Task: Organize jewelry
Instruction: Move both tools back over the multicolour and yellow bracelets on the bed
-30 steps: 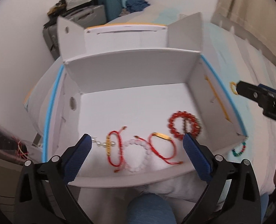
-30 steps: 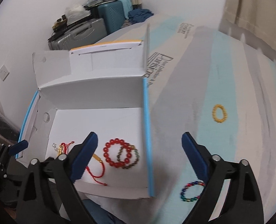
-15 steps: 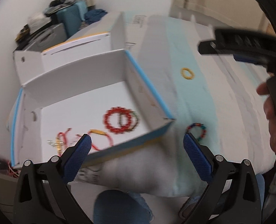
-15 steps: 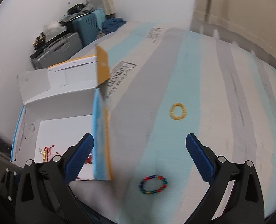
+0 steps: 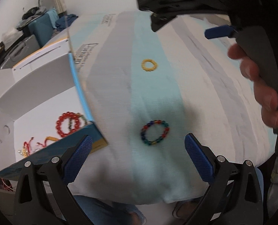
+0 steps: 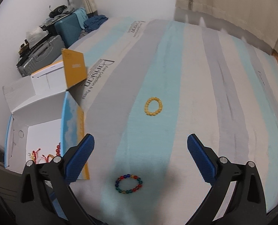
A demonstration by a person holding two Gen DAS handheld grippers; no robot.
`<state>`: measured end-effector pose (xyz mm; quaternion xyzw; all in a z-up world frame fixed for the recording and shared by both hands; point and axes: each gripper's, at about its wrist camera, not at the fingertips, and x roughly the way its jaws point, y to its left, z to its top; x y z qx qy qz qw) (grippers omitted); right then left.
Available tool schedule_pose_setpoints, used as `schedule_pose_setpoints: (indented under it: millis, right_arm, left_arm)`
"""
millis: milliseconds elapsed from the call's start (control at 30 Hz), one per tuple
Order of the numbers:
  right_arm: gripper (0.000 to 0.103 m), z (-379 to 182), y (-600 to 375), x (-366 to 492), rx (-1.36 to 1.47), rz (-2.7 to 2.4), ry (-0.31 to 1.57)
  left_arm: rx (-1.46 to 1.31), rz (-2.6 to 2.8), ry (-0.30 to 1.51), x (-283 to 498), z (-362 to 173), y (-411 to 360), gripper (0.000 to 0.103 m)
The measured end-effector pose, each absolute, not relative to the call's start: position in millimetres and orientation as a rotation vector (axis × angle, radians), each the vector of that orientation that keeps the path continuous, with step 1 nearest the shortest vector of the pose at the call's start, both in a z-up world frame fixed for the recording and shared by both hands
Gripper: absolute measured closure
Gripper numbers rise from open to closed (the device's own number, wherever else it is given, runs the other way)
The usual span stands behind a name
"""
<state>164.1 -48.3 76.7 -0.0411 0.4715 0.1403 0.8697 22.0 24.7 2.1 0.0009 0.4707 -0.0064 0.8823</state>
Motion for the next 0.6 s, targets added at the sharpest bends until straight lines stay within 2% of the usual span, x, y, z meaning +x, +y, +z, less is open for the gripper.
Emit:
schedule_pose_setpoints:
  millis: [600]
  right_arm:
    - [0.008, -8, -64, 269, -0.089, 0.274, 1.202]
  left_arm:
    - [0.018, -0.051, 1.09, 77, -81, 1, 0.006]
